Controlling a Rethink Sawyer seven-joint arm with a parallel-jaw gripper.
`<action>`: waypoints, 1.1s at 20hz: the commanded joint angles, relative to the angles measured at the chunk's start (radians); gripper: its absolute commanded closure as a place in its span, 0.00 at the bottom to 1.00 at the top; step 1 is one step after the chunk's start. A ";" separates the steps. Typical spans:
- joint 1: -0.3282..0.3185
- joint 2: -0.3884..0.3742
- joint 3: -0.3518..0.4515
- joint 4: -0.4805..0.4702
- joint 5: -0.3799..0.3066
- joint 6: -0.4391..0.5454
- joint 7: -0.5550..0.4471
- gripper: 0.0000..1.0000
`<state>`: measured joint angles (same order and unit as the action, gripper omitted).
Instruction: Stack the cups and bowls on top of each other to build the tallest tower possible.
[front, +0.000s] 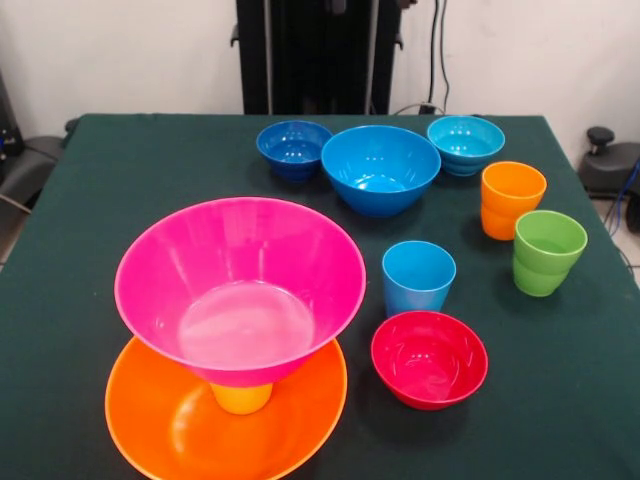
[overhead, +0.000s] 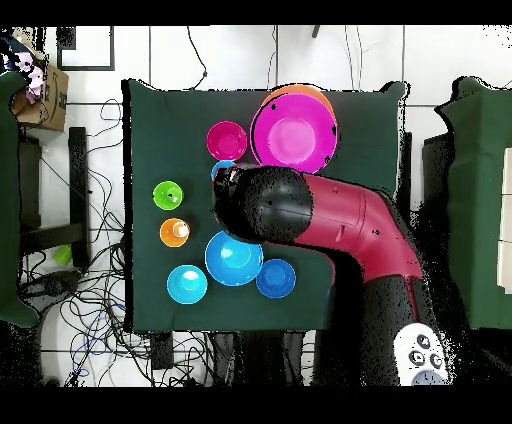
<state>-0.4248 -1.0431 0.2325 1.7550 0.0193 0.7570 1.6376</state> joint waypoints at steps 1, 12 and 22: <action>0.007 0.145 -0.051 0.093 -0.127 -0.156 0.114 0.00; 0.010 0.238 -0.066 0.069 -0.130 -0.259 0.114 0.00; 0.170 0.246 -0.128 0.016 -0.031 -0.188 0.287 0.00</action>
<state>-0.3359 -0.8456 0.1160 1.7635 -0.0366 0.5379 1.6882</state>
